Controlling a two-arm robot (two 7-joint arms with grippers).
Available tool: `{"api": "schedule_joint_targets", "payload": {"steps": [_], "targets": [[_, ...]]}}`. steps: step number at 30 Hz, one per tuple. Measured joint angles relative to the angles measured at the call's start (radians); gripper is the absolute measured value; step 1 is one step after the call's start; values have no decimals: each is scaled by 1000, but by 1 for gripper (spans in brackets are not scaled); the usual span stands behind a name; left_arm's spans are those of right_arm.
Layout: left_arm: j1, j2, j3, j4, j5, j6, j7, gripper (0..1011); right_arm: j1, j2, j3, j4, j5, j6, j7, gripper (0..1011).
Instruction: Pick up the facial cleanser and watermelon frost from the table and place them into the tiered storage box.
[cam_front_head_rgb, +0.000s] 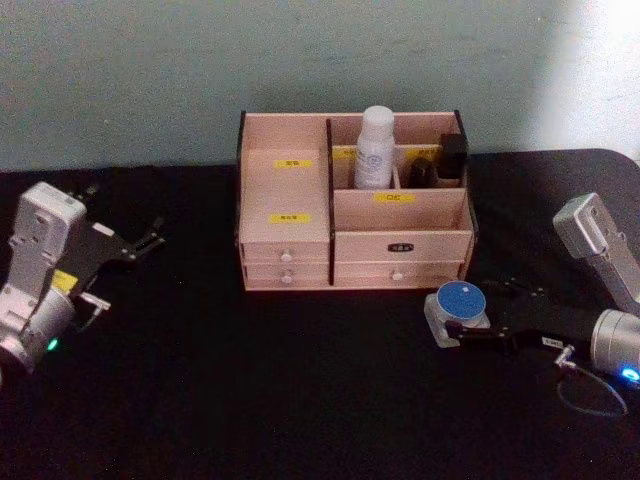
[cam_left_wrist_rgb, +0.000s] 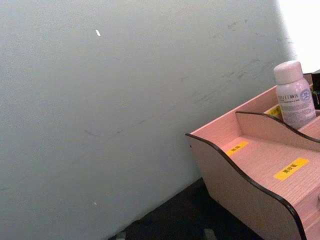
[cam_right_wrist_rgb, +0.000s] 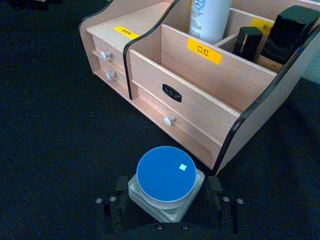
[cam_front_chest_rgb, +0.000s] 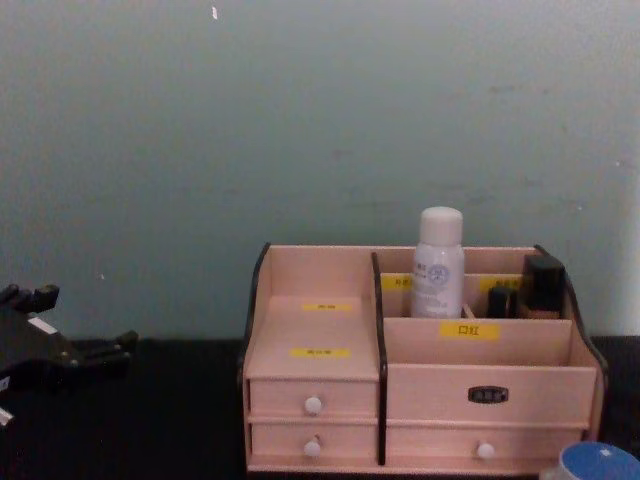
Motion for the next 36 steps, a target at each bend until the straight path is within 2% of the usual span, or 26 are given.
{"api": "schedule_joint_targets", "payload": {"steps": [32, 35, 36], "targets": [[0, 0, 0, 0, 0, 0, 0, 1001, 1, -1, 1, 2, -1, 0, 3, 1002], [0, 0, 0, 0, 0, 0, 0, 1001, 1, -1, 1, 2, -1, 0, 3, 970], [0, 0, 0, 0, 0, 0, 0, 1001, 1, -1, 1, 2, -1, 0, 3, 930]]}}
